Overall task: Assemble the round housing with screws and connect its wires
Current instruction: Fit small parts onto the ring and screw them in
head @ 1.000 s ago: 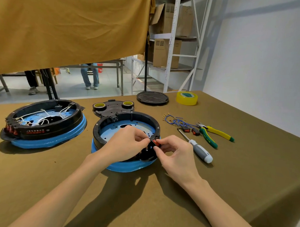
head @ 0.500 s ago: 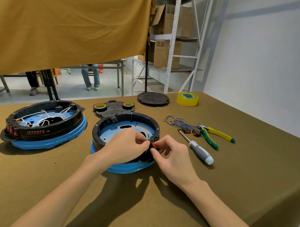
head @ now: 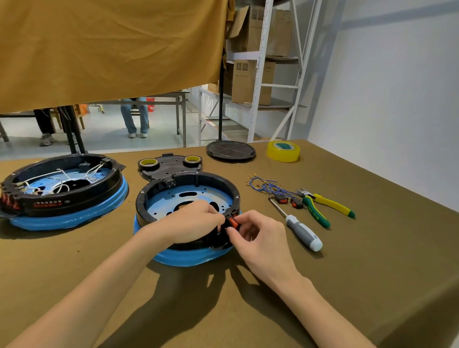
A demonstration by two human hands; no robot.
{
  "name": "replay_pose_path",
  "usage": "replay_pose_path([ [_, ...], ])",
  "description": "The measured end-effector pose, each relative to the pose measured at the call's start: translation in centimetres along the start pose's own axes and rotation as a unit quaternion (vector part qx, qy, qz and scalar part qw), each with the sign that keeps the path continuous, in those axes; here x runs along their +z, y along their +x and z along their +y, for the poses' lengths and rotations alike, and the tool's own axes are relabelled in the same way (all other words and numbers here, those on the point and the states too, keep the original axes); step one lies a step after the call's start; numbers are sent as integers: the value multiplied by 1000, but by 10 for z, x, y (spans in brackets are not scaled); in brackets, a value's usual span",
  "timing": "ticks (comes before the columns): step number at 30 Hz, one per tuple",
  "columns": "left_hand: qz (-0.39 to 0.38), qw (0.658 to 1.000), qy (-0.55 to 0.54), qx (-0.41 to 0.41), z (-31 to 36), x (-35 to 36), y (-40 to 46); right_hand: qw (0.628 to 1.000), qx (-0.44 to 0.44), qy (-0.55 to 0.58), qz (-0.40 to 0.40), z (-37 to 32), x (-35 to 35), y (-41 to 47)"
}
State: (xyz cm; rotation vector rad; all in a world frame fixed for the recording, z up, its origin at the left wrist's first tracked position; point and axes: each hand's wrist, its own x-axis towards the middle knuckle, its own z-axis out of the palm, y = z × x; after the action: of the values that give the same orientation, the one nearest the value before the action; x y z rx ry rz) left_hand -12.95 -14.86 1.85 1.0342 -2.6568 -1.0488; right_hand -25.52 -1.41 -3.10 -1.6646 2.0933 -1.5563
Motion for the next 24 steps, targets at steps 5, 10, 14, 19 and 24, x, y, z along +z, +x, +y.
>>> replay_pose_path([
  [5,1,997,-54,-50,4,-2,4,1000,-20,-7,3,0,-2,-1],
  [10,2,997,-59,-52,4,0,7,1000,-23,-14,-3,2,-1,-3],
  [14,2,998,-44,-32,1,0,8,1000,-14,-8,-1,2,0,-3],
  [19,17,999,-30,-20,0,1,9,1000,-21,-19,4,1,0,-4],
  [24,29,999,-29,-20,-1,4,9,998,-41,-51,15,4,0,-1],
])
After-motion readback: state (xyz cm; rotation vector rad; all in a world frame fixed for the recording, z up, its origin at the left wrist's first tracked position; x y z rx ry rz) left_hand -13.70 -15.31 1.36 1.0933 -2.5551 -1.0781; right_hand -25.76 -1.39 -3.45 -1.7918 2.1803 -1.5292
